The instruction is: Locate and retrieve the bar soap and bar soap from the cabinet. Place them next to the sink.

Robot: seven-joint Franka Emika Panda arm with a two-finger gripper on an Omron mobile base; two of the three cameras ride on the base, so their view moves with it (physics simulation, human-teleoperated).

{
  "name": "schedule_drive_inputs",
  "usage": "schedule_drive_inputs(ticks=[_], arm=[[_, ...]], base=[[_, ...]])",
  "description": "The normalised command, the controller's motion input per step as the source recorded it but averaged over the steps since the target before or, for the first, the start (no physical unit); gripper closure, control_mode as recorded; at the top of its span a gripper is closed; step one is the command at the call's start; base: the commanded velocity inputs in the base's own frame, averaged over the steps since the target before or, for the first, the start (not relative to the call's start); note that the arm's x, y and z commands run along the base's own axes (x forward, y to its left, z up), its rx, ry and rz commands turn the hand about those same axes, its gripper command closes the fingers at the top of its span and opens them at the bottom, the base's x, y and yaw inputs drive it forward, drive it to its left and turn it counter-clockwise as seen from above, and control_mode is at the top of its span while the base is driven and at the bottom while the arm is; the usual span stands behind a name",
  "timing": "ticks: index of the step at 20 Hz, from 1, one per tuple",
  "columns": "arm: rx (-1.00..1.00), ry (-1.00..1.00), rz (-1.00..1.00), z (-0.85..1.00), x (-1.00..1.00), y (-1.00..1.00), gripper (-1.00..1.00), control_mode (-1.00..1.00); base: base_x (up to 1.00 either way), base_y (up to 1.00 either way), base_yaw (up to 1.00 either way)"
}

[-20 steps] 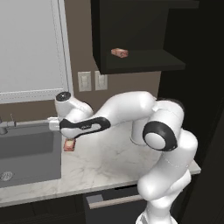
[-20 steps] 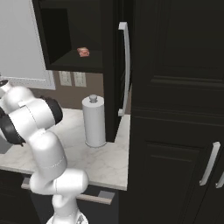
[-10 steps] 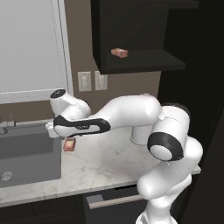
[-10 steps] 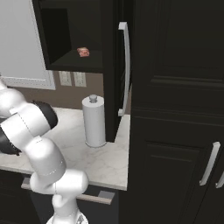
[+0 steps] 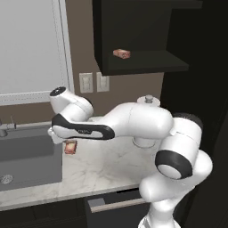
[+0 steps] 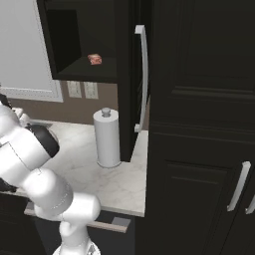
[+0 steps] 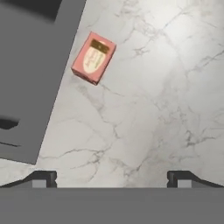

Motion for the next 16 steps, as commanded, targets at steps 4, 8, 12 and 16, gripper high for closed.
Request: schedule_drive_inputs(ticks=[4,8,12,16], arm=[[0.08,-0.04,0.27,0.02,-0.18,-0.46,-1.00,-1.00],[0.08,-0.08,0.25,0.18,-0.31,-0.47,-1.00,-1.00],[0.02,-0.07,0.18,0.31,-0.40,-0.39,-1.00,-1.00],[0.04,-0.01,0.04,0.34,-0.25,-0.42,-1.00,-1.00]], base=[[0.00,0.00,0.00],[0.00,0.00,0.00],[0.00,0.00,0.00],[0.00,0.00,0.00]])
